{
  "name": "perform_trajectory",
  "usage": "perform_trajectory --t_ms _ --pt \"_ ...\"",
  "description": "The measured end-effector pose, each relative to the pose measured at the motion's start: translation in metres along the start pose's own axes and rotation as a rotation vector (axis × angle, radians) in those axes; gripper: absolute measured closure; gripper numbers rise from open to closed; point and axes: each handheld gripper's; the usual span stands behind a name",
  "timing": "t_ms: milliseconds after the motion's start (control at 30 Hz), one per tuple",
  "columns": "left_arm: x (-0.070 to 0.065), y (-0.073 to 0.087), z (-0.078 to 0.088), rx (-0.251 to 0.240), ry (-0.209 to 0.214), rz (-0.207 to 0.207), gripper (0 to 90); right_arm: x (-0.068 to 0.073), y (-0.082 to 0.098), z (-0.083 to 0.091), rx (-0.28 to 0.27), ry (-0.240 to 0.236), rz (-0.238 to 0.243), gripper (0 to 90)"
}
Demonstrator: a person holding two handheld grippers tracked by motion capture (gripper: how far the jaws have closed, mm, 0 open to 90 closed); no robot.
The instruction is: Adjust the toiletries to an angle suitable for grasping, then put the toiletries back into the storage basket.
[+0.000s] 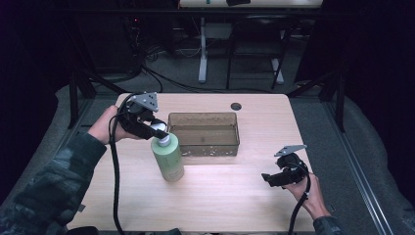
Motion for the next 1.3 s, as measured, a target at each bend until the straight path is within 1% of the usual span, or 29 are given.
perform_trajectory --t_ms 33,100,267,333,367,433,500,600,633,733,833,967,1067,1167,1300 --pt "0.0 0.0 0.0 0.003 0.003 -0.005 62.3 -0.001 0.0 0.0 0.001 0.005 0.0 16.4" --pt "0.0 -0.001 0.0 0.008 0.004 0.004 62.3 -0.002 0.0 0.0 0.002 0.005 -0.001 16.3" --pt "-0.004 -0.006 0.0 0.033 -0.003 0.002 62.3 0.0 -0.001 0.001 -0.005 0.007 0.004 16.1" --pt "-0.005 -0.009 0.0 0.038 -0.008 0.004 62.4 0.0 -0.001 0.001 -0.008 0.008 0.003 16.0" --pt "-0.007 -0.011 0.001 0.042 -0.008 -0.003 62.4 -0.001 -0.001 0.001 -0.005 0.012 0.007 15.8" --pt "-0.008 -0.015 0.003 0.047 -0.008 -0.004 62.4 -0.001 -0.001 0.001 -0.008 0.014 0.01 15.4" --pt "-0.009 -0.019 0.005 0.044 -0.005 -0.008 62.4 -0.001 0.0 0.001 -0.006 0.012 0.003 14.8" --pt "-0.012 -0.026 0.007 0.056 -0.011 -0.01 62.4 -0.002 0.0 0.001 -0.003 0.008 0.001 14.2" --pt "-0.012 -0.026 0.007 0.056 -0.011 -0.01 62.4 -0.002 0.0 0.001 -0.003 0.008 0.001 14.2" --pt "-0.013 -0.03 0.009 0.057 -0.013 -0.011 62.4 -0.002 0.0 0.0 0.004 0.01 0.002 13.2" --pt "-0.013 -0.034 0.011 0.071 -0.018 -0.018 62.4 -0.002 0.001 0.0 0.01 0.009 0.0 10.8" --pt "-0.014 -0.039 0.013 0.081 -0.025 -0.017 62.4 -0.003 0.002 -0.003 0.032 0.004 -0.002 7.2" --pt "-0.014 -0.042 0.016 0.09 -0.027 -0.011 62.4 -0.004 0.002 -0.003 0.036 0.006 -0.001 4.8" --pt "-0.014 -0.046 0.016 0.107 -0.032 -0.004 62.4 -0.003 0.002 -0.004 0.041 0.0 -0.005 4.4" --pt "-0.014 -0.05 0.019 0.113 -0.037 -0.003 62.5 -0.003 0.003 -0.005 0.048 -0.001 -0.002 4.3"
Point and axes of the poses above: each handheld gripper's, and its own axes: z roughly backward along the jaws, y roughly out of its underside, x roughly to its left, and after that the axes turned 9 degrees about z, right-handed
